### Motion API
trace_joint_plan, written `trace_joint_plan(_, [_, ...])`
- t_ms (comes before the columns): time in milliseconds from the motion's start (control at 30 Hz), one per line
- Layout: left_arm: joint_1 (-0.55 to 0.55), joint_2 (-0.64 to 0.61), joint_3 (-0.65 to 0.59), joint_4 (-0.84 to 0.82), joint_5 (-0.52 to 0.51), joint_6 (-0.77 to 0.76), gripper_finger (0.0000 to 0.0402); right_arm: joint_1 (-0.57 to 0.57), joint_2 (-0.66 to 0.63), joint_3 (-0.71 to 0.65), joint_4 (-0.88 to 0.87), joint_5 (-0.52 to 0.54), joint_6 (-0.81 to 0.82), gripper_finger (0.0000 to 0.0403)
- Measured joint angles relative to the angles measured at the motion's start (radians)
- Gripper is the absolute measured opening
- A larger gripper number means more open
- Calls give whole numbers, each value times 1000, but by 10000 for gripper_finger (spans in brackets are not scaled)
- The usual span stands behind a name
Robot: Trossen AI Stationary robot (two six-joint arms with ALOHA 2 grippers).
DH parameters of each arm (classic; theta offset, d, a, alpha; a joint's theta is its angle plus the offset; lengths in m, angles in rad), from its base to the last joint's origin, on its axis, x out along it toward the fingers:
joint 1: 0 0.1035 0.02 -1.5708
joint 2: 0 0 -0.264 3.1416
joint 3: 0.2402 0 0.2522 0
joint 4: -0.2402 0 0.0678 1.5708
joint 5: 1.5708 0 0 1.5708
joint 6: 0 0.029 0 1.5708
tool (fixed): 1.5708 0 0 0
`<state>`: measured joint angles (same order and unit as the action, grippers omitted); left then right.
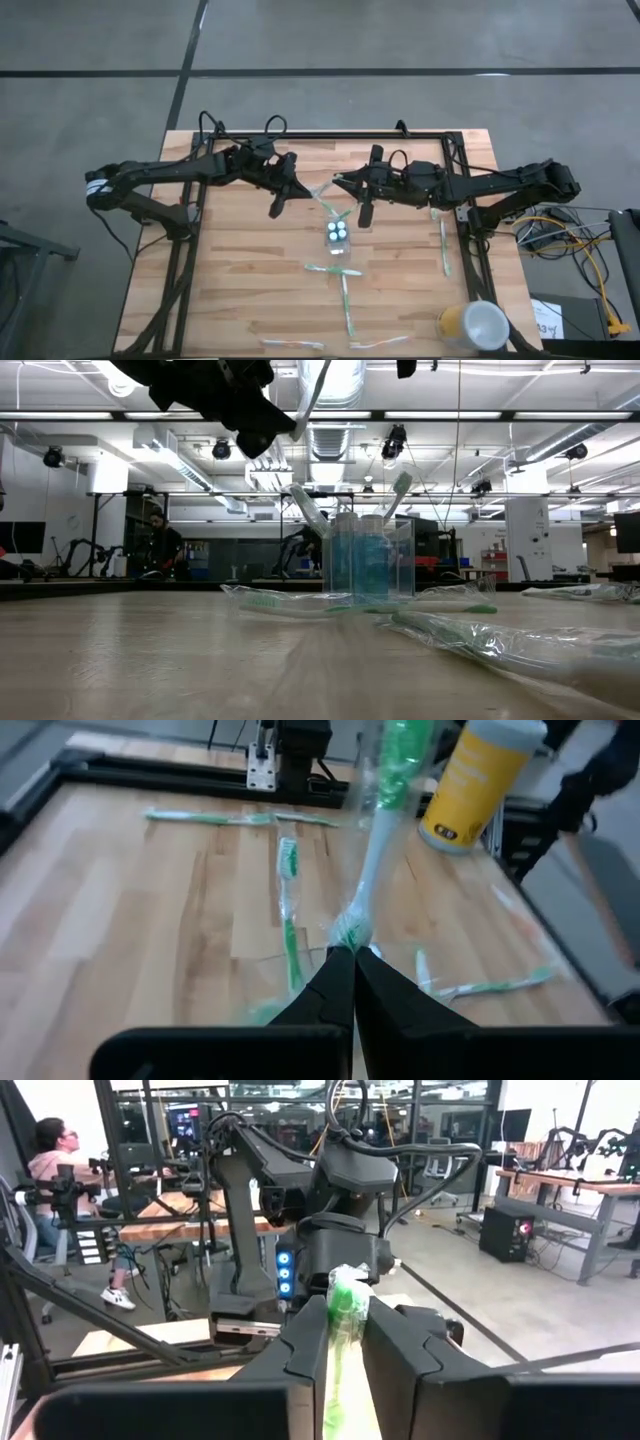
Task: Pick & Place toothbrushing station
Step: Put the white green toothbrush into the back side of the transparent organizer
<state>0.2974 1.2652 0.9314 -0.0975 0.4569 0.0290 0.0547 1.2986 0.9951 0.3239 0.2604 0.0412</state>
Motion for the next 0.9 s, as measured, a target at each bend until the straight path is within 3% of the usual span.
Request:
trace_joint_plan(133, [0,0,0,3,-2,-100,7,0,-1,0,0,-1,-15,41])
trace_joint_plan(667, [-2,0,0,12,-12,-118,113,0,-2,0,2,-3,-38,46])
trace_joint_plan(900, [-2,-20,0,19,14,-171,130,0,-3,0,5,-1,-75,47])
